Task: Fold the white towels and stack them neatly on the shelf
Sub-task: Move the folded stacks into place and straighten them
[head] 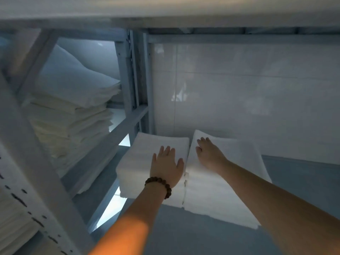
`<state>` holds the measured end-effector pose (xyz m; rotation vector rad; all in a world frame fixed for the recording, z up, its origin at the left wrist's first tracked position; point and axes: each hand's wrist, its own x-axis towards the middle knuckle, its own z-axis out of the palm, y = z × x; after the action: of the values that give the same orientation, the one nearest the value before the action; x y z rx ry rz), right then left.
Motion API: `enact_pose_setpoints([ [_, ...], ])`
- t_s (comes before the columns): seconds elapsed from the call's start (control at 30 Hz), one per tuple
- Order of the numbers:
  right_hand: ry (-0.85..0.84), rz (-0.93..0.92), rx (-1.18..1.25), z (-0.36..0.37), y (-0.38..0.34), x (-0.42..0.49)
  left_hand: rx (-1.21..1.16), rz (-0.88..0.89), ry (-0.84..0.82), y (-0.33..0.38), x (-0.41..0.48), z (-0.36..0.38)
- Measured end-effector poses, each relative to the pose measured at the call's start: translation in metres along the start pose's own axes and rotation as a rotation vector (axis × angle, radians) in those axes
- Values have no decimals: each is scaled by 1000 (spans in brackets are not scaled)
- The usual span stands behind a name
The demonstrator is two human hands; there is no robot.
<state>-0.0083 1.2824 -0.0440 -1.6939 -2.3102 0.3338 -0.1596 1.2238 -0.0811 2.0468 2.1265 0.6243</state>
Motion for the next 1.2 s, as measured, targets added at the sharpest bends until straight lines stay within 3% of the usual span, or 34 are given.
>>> enact_pose_setpoints([
  [0.2,-90,45,-220,0,93,-29,100,261,-168,89,4,45],
  [0.3,-177,56,-306,20,135,-45,241,179,-240,98,-2,78],
  [0.47,-173,206,-322,-9,200,-42,256,-66,-147,119,9,83],
  [0.57,-106,76,-414,-22,202,-30,238,-107,-145,144,24,81],
  [0.67,-113,-169,-284,-20,182,-10,260,-52,-216,156,38,87],
  [0.73,-168,-238,-195,-13,172,8,260,-39,-278,156,42,93],
  [0.83,-244,-201,-284,0,178,36,292,6,-296,143,43,101],
  [1.03,-217,215,-292,-14,246,54,372,-3,-275,96,56,82],
  [1.1,-155,174,-358,-19,245,52,417,9,-235,95,59,81],
  [1.2,-169,-65,-274,-13,213,45,427,118,-166,112,60,93],
])
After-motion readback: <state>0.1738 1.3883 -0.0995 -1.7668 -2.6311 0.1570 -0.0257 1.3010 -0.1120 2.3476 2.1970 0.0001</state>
